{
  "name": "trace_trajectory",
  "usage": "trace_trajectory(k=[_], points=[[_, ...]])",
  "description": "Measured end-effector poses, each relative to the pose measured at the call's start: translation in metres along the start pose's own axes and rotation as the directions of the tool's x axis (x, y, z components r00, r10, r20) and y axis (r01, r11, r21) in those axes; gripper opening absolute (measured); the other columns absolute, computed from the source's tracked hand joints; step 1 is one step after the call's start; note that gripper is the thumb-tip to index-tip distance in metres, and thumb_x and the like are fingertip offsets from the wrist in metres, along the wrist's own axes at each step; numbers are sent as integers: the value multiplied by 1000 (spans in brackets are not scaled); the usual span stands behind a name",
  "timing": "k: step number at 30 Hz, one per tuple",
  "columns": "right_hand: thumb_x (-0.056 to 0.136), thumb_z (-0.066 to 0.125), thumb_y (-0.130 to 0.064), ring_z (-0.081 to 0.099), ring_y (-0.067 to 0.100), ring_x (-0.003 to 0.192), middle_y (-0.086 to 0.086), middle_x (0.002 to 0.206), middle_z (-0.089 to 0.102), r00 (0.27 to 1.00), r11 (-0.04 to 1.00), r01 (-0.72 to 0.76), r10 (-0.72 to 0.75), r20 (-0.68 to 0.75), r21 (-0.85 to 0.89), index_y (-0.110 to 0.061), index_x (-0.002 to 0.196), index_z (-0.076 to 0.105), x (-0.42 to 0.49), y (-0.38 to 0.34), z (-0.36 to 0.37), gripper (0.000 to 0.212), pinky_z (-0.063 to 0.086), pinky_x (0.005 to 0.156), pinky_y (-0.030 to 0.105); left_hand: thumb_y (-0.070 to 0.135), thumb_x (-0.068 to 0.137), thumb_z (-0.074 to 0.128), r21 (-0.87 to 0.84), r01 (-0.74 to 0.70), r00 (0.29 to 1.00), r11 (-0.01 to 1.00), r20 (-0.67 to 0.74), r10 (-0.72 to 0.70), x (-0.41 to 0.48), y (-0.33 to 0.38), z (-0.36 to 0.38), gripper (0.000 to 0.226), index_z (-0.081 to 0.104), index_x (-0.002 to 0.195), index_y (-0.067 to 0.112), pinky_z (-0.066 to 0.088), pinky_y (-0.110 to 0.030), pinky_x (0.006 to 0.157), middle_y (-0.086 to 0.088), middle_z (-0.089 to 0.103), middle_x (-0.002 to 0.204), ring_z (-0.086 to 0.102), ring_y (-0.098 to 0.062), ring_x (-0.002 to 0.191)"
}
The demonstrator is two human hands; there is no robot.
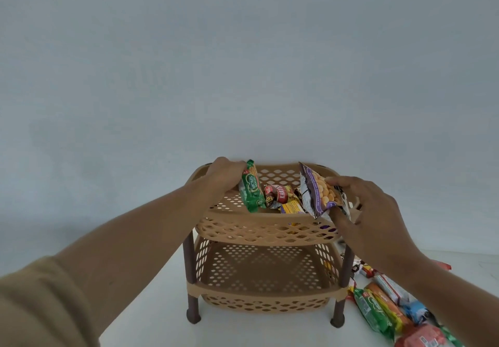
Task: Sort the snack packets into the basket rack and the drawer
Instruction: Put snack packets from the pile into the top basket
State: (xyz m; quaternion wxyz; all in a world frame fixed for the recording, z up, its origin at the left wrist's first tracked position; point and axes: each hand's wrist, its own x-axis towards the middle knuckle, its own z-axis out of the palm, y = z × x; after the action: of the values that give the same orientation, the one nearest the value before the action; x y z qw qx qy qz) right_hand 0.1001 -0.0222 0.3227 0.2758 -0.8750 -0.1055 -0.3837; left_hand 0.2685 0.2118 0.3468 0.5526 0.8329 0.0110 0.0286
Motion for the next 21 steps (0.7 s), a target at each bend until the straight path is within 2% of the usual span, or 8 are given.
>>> trace_trajectory(k=[3,6,9,12,17,21], points=[[80,65,-26,48,2,102,-28,107,52,1000,1000,29,-29,4,4,-32,120,60,14,6,5,40,41,91,38,23,91,58,59,66,991,996,112,-72,12,-6,8,23,68,94,2,55,-29,55,-13,74,84,72,-24,73],[78,58,-34,47,-1,103,-33,107,51,998,999,52,-52,30,-6,-36,119,57,30,13,17,41,42,90,35,21,94,56,143,117,971,983,190,-143,22,-14,17,20,64,95,3,59,-33,63,-14,75,83,74,-25,72],[80,57,-35,44,-7,101,-44,104,45,994,996,90,-90,63,0,-41,118,53,47,22,32,39,35,86,23,23,96,53,202,146,944,969,265,-197,33,-21,24,20,62,99,5,59,-31,63,-11,73,81,72,-22,66],[81,57,-39,50,1,103,-27,108,58,988,994,105,-105,111,2,-38,118,57,65,28,47,36,36,81,23,26,98,51,249,189,903,950,335,-267,42,-28,27,23,61,102,6,58,-33,66,-11,73,84,71,-22,73],[85,70,-24,50,8,105,-9,115,64,963,988,154,-154,219,14,-30,123,58,93,30,76,40,36,85,30,33,100,44,316,197,866,928,387,-316,52,-38,30,30,62,101,10,58,-38,82,-10,75,89,73,-24,80],[86,68,-23,53,18,111,-4,119,64,940,982,190,-179,291,-7,-28,124,58,122,28,104,39,39,90,34,33,98,46,403,88,900,911,359,-246,57,-43,31,26,62,101,14,57,-32,69,-7,70,97,72,-22,80]])
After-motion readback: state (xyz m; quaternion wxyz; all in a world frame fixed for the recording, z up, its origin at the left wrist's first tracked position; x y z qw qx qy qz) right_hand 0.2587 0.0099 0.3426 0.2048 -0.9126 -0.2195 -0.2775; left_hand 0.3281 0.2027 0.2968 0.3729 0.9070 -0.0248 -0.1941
